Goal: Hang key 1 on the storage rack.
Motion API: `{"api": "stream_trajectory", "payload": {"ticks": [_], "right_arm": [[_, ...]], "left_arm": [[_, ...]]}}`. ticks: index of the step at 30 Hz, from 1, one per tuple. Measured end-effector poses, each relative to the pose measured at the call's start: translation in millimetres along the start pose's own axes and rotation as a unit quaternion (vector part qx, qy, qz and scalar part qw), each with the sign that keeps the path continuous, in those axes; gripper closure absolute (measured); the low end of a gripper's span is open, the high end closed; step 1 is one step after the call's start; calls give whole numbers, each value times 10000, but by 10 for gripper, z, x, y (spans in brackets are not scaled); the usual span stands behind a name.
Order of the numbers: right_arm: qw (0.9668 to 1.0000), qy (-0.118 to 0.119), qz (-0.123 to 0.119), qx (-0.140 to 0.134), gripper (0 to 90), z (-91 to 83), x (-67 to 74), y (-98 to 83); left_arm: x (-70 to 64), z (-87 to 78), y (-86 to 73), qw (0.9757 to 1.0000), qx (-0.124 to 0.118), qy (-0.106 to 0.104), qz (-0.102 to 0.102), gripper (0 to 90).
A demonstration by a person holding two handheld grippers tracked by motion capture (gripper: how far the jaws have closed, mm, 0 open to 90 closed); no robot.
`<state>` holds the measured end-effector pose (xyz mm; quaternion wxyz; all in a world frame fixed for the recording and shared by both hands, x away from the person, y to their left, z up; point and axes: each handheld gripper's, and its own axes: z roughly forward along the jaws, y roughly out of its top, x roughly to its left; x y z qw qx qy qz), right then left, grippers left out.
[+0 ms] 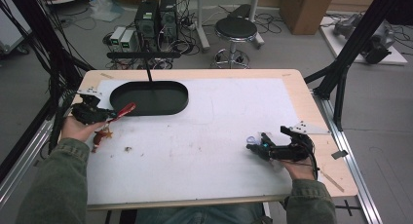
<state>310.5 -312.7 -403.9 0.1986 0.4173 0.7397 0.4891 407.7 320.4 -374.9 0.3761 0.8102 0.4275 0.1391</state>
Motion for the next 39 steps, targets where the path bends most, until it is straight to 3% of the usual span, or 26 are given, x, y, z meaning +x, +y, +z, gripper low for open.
{"api": "stream_trajectory", "payload": {"ticks": [5,10,17,21,24,34,39], "right_arm": [[10000,-8,10,-19,9,-4,0,1],[10000,0,8,-31,8,-18,4,1],[10000,11,13,-67,8,-19,4,2],[10000,10,19,-67,8,-19,7,6],[10000,11,3,-73,8,-15,7,8],[10000,25,8,-65,8,-17,3,3],[10000,38,-25,-67,8,-9,1,4]], "left_arm": [[-70,-210,190,9998,-147,12,160,867],[-109,-379,329,9988,-470,-40,161,868],[-186,-510,516,9974,-684,-69,217,868],[-238,-597,709,9969,-706,-37,344,868],[-284,-663,854,9953,-869,-76,416,868],[-328,-609,1085,9945,-873,-169,547,868],[-311,-553,1178,9938,-963,-255,495,868]]}}
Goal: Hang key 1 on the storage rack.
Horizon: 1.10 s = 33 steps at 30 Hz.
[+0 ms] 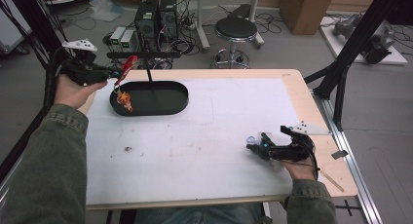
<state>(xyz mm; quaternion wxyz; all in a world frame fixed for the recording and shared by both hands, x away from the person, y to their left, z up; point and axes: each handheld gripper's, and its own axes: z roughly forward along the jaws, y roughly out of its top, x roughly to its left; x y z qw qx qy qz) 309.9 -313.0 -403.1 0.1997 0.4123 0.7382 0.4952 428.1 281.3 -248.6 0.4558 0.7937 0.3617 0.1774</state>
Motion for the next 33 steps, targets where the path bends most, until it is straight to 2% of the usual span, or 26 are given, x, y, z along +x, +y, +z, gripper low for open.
{"api": "stream_trajectory", "payload": {"ticks": [3,8,14,20,23,25,26,30,33], "right_arm": [[10000,6,21,22,8,6,4,1],[10000,11,13,35,8,11,1,1],[10000,17,-3,50,8,7,6,-2],[10000,-7,12,43,8,7,-7,-5],[10000,-8,4,79,8,4,-5,-11],[10000,-3,-12,98,8,1,0,-14],[10000,-9,-20,94,8,0,-2,-15],[9999,-4,-34,108,8,2,-9,-18],[9999,-13,-39,121,8,6,-9,-18]], "left_arm": [[14,50,61,10000,44,-19,34,868],[49,119,182,9999,-43,-97,82,868],[153,236,310,9997,-137,-218,50,868],[265,346,451,9993,-116,-341,59,867],[317,401,504,9993,-88,-356,80,868],[332,433,531,9993,-151,-314,107,868],[353,453,532,9990,-193,-410,47,868],[373,575,536,9990,29,-452,67,868],[327,645,580,9978,19,-639,148,868]]}}
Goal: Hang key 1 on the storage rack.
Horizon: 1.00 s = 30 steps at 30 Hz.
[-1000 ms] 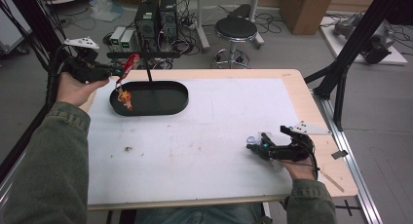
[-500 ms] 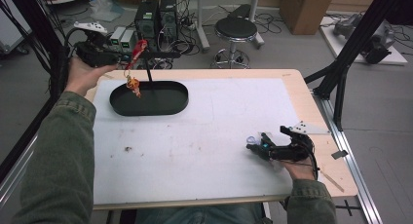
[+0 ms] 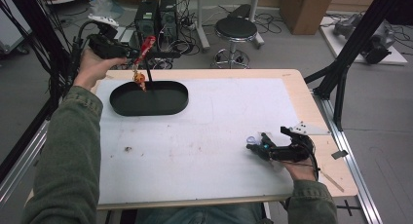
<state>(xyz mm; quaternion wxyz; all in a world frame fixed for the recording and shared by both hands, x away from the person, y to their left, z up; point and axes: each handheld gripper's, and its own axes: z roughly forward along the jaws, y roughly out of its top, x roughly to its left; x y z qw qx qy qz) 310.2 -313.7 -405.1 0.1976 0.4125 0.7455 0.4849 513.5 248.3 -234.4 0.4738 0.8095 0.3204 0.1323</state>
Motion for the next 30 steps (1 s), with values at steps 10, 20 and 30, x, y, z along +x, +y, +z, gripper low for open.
{"api": "stream_trajectory", "payload": {"ticks": [10,20,30], "right_arm": [[10000,-57,-25,13,8,-30,-14,-25],[9999,-96,20,37,8,-54,-30,-47],[10000,-76,-10,62,8,-30,-25,-45]], "left_arm": [[106,52,153,10000,-26,55,-16,867],[297,-4,85,9994,6,264,-230,867],[464,86,-28,9976,23,302,-629,867]]}}
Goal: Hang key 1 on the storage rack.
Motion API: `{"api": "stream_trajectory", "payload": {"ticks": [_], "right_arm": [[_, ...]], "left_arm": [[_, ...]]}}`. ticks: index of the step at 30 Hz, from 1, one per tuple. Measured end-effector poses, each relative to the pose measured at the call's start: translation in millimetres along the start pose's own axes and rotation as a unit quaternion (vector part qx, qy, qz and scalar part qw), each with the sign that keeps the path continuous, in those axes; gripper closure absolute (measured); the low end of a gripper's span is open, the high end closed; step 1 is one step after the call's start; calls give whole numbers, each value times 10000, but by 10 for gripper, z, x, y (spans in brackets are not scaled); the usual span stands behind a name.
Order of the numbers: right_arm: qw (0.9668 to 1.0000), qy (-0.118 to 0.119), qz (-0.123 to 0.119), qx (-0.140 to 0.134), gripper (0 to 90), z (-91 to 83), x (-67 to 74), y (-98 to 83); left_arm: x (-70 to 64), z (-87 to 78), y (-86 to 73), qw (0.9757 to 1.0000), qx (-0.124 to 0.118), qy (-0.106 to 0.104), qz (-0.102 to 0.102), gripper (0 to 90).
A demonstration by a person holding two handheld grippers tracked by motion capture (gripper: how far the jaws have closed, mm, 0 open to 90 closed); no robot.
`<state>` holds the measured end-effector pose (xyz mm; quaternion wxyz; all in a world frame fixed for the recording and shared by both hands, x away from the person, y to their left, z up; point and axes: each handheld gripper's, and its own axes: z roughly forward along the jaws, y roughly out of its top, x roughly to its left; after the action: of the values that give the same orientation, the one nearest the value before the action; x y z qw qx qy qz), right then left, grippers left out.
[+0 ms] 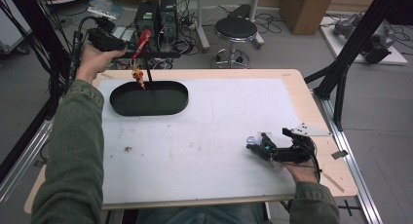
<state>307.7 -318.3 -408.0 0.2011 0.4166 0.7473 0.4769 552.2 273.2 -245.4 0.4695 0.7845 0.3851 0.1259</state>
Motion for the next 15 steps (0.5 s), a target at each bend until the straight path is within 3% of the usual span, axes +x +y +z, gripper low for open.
{"api": "stream_trajectory", "payload": {"ticks": [5,9,13,14,15], "right_arm": [[10000,-4,6,12,8,1,-11,-3],[10000,-3,0,-20,8,-17,-6,-2],[10000,-13,19,-15,8,-31,2,-4],[10000,-14,17,-16,8,-32,4,-4],[10000,-5,-6,-34,8,-32,2,-3]], "left_arm": [[30,1,-12,9996,-160,244,-33,867],[18,17,-84,9978,-477,424,174,867],[-40,53,-89,9944,-515,722,569,864],[-44,55,-84,9945,-513,740,541,863],[-42,52,-78,9954,-513,711,376,858]]}}
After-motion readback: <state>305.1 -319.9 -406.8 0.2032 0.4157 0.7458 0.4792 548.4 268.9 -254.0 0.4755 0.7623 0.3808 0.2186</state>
